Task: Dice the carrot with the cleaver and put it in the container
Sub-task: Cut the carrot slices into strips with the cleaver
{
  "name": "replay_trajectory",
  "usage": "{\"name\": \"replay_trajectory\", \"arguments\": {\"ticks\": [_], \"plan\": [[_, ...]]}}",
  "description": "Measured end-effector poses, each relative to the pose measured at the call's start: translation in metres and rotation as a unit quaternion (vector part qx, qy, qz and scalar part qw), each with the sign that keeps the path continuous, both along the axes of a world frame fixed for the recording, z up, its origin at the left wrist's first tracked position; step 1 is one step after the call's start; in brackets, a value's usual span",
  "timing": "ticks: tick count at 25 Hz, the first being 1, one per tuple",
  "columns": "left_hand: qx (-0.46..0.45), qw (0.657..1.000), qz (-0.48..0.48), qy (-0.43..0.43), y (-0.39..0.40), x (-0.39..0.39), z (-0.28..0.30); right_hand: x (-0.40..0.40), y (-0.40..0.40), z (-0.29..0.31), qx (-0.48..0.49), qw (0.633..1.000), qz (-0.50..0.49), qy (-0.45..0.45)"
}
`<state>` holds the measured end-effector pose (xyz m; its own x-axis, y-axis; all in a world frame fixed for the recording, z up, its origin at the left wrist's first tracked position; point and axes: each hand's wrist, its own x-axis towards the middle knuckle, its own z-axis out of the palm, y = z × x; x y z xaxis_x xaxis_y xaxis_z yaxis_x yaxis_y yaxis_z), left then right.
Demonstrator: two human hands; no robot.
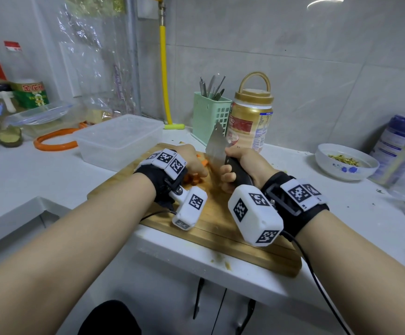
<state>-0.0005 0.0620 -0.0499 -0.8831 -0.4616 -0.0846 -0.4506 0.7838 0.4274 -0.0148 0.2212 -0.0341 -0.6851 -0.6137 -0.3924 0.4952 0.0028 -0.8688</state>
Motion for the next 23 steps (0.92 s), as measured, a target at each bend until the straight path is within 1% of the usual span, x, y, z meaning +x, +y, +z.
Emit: {"name": "replay_trajectory", "arguments": {"ticks": [3, 4, 7, 9, 13, 18, 23], "plan": [[-0.015, 1.0, 0.019, 0.014, -0.004, 0.005, 0.002, 0.002, 0.001, 0.001, -0.01, 1.0, -0.004, -0.006], [-0.003, 0.999, 0.029, 0.019, -0.007, 0.007, 0.002, 0.003, 0.002, 0.002, -0.015, 1.0, -0.005, -0.007], [0.095, 0.993, 0.047, 0.043, -0.017, 0.011, 0.006, 0.004, 0.002, 0.003, -0.028, 1.0, -0.001, -0.005], [0.125, 0.99, 0.05, 0.053, -0.023, 0.017, 0.01, 0.007, -0.002, 0.004, -0.036, 0.999, 0.007, -0.01], [0.12, 0.988, 0.079, 0.062, -0.043, 0.029, 0.01, 0.014, -0.018, 0.003, -0.054, 0.998, 0.033, -0.021], [0.129, 0.984, 0.106, 0.054, -0.067, 0.043, 0.005, 0.022, -0.042, -0.002, -0.049, 0.996, 0.067, -0.026], [0.081, 0.987, 0.135, 0.027, -0.082, 0.056, 0.011, 0.032, -0.056, -0.01, -0.061, 0.994, 0.076, -0.044]]}}
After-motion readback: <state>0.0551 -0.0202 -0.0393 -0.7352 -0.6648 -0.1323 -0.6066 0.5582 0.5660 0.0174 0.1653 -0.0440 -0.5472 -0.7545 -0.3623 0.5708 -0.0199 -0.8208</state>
